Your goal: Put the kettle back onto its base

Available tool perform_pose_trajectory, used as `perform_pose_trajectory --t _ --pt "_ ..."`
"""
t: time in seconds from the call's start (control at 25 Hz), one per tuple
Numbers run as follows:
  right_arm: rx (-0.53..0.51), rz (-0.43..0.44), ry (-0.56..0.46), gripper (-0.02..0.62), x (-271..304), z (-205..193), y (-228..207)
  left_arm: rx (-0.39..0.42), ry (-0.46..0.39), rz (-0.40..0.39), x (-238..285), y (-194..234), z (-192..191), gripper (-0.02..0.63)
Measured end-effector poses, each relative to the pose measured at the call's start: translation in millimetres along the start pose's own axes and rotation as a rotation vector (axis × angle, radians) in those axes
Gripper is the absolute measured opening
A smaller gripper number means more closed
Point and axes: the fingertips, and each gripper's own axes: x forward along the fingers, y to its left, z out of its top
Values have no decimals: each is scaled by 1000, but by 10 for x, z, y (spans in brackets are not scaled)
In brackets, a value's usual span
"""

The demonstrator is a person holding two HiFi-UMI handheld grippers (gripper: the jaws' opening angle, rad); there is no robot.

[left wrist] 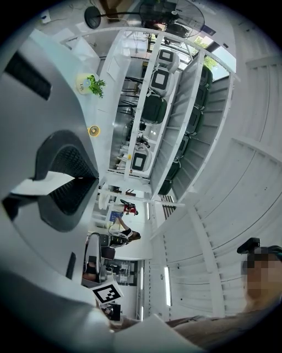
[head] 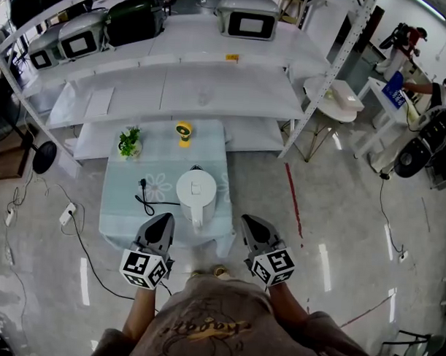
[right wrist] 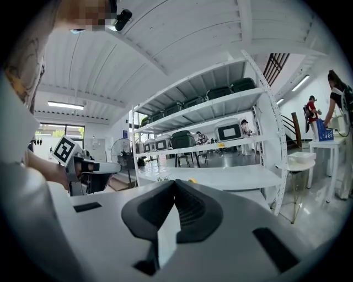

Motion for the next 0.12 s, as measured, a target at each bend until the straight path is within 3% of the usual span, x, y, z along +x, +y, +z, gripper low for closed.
perform_pose_trajectory --t 0.12 --pt "-5 1 1 -2 26 22 5 -2 -6 5 -2 26 39 21"
